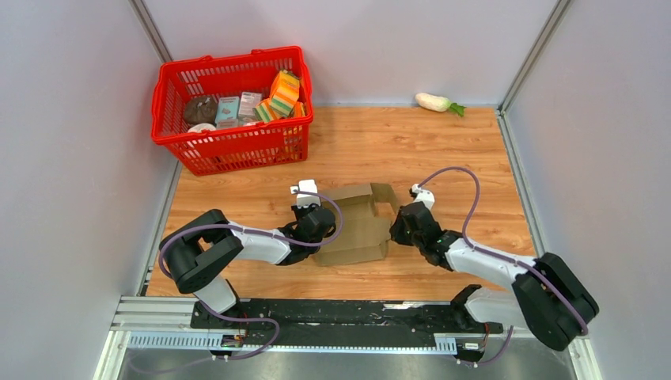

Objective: Fold the paper box

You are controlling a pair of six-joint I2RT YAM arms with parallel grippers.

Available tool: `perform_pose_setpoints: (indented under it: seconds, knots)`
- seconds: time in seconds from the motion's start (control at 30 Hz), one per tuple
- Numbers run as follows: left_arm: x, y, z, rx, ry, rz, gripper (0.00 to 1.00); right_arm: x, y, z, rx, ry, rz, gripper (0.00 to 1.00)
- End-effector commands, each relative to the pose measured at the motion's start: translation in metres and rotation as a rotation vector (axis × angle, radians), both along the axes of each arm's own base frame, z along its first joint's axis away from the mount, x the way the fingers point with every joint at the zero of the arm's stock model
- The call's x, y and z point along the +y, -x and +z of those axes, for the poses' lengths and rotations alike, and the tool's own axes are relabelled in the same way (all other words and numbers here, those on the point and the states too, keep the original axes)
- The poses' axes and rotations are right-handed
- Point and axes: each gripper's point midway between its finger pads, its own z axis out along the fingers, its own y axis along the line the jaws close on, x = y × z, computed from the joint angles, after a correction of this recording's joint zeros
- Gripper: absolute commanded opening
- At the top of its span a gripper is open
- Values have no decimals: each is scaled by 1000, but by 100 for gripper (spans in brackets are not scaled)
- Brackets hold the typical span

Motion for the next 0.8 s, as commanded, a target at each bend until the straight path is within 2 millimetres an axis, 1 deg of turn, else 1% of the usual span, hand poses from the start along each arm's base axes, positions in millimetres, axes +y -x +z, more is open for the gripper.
perform_pose_setpoints:
  seconds: [0.0,0.03,0.1,0.17,0.27,0.3,0.33,0.37,0.4,0.43,0.47,0.5,0.53,0.6,0.67,0.7,0.77]
  knots:
    - [15,19,-33,124,-122,-45,0,-13,-12,43,-100,32,17,40]
    - [15,19,-33,124,-126,-43,0,-13,-14,51,-111,49,33,52]
    - [15,19,-33,124,-133,-44,0,-13,-20,63,-152,96,84,61]
    - [14,18,-32,123,-137,-45,0,-9,-29,73,-179,131,121,63]
    - [15,17,-31,127,-146,-43,0,-4,-41,80,-205,154,136,63]
    - [14,17,-31,127,-148,-45,0,-4,-45,82,-216,171,140,63]
    - [14,16,-30,126,-148,-45,0,-5,-50,76,-203,197,129,62]
    - [13,16,-30,126,-148,-46,0,-9,-55,76,-202,226,110,60]
    - [14,17,-30,127,-149,-46,0,-5,-62,83,-217,231,114,57]
    - [13,16,-30,126,-149,-47,0,-3,-65,78,-206,242,122,54]
    - [13,17,-30,127,-152,-48,0,1,-67,78,-204,235,133,50]
    - [13,16,-29,127,-152,-48,0,6,-70,82,-208,224,136,36]
    - [13,16,-28,127,-156,-46,0,9,-69,80,-194,213,142,30]
    - [13,16,-27,128,-166,-44,0,19,-66,84,-196,188,152,18]
    - [13,16,-23,122,-181,-39,0,25,-64,90,-196,166,141,14]
    - [14,15,-22,121,-189,-35,0,27,-63,91,-187,161,135,9]
    - [15,16,-21,120,-207,-27,0,31,-60,93,-160,138,122,3]
